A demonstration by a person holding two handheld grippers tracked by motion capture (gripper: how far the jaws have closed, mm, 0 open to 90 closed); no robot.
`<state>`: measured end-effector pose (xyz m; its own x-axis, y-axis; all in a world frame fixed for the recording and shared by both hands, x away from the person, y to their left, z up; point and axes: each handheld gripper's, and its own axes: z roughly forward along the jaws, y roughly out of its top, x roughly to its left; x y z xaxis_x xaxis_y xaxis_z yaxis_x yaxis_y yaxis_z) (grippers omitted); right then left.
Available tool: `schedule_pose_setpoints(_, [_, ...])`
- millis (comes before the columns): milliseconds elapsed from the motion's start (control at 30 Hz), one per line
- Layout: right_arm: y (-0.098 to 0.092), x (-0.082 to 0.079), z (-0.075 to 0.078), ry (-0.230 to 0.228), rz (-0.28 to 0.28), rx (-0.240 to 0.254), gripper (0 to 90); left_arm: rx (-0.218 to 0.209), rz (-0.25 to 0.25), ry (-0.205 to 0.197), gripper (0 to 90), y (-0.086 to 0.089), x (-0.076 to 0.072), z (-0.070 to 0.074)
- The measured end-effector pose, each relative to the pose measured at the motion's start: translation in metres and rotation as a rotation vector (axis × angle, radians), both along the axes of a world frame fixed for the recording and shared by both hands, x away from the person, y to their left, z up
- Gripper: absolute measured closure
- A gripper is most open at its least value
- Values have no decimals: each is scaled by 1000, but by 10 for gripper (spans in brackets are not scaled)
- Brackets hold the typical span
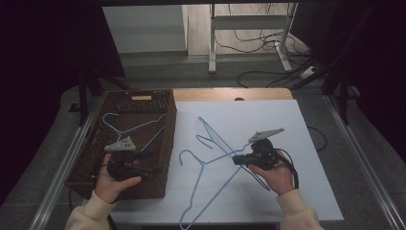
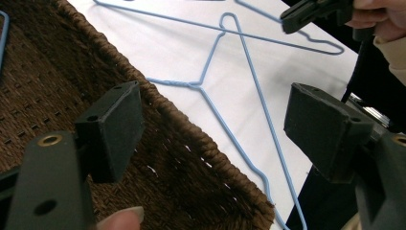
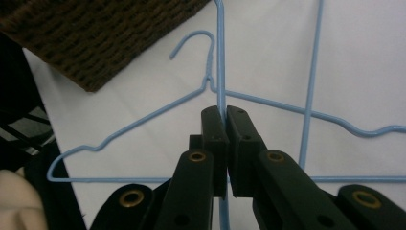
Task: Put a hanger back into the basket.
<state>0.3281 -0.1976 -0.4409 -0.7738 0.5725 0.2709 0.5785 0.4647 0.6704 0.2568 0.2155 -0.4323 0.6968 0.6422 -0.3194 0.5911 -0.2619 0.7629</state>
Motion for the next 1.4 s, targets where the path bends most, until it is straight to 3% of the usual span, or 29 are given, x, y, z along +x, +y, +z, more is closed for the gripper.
schedule_pose_setpoints(367, [-25, -11, 12, 24, -4, 116, 879, 9, -17, -12, 218, -10, 5, 2])
schedule_pose_setpoints(667, [-32, -17, 14, 36, 4, 144, 880, 18, -34, -23, 227, -24, 17, 6])
schedule_pose_setpoints(867, [-40, -22, 18, 41, 11, 179, 880, 40, -64, -31, 232, -45, 34, 12])
schedule_pose_setpoints(1133, [-47, -26, 21, 40, 13, 198, 880, 38, -84, -38, 246, -69, 55, 20])
schedule_pose_setpoints(1400, [-51, -27, 23, 41, 14, 218, 881, 60, -112, -30, 252, -87, 65, 23])
